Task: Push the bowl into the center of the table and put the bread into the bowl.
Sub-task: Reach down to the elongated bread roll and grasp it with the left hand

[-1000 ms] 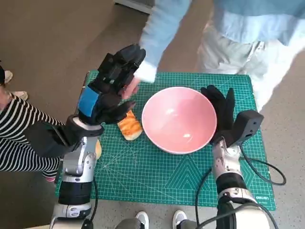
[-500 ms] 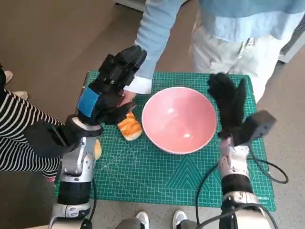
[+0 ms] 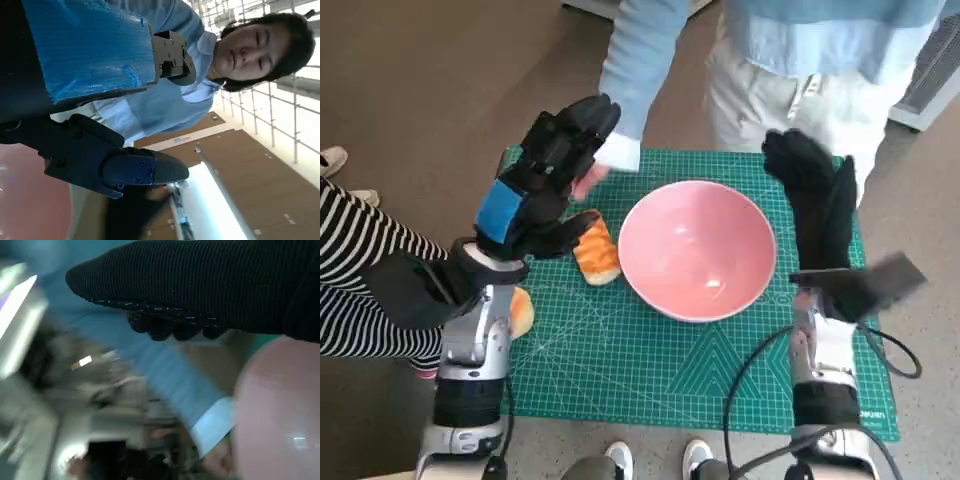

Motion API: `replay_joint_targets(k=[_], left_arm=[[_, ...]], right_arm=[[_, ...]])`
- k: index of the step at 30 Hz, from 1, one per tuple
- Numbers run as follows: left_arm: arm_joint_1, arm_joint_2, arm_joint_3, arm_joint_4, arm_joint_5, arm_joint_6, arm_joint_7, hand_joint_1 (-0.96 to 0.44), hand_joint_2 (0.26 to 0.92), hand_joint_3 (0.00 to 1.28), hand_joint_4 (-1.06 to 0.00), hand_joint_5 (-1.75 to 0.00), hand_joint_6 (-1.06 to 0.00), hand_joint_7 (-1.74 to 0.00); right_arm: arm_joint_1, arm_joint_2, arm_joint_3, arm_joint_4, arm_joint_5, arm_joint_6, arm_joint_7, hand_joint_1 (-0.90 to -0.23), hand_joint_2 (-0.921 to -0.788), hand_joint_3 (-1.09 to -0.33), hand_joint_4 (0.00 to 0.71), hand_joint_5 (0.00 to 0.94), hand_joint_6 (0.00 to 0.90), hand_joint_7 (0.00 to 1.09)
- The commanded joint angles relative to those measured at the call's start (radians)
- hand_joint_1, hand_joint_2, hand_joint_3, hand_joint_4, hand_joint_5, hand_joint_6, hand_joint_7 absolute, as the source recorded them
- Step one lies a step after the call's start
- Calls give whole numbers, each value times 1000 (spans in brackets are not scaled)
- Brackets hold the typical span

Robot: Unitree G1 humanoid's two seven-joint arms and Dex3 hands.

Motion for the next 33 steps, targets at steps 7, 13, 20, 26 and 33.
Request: replay_joint_targets(k=[7, 13, 20, 26, 33], left_arm=[[-41, 60, 10, 23, 17, -57, -47, -596, 921, 300, -109, -149, 1, -642], [-68, 129, 25, 81, 43, -127, -91, -584, 921, 273, -107, -149, 1, -630], [-139, 243, 29, 189, 88, -221, -178, -541, 903, 216, -127, -153, 1, -621], [-199, 329, 6, 286, 135, -294, -254, -431, 836, 140, -151, -146, -7, -685], [-253, 431, -66, 350, 271, -359, -306, -246, 738, 56, -234, -103, -140, -596]], right_arm=[[99, -39, 37, -184, 39, 21, 65, -698, -921, -676, 128, 27, 110, 416], [127, -43, 45, -220, 24, 36, 54, -692, -921, -677, 133, 24, 103, 426], [145, -47, 45, -249, 37, 67, 52, -683, -921, -676, 136, 21, 91, 432], [156, -53, 38, -265, 43, 87, 51, -679, -921, -675, 137, 18, 87, 437], [166, -56, 30, -266, 55, 97, 54, -679, -921, -671, 141, 16, 87, 441]])
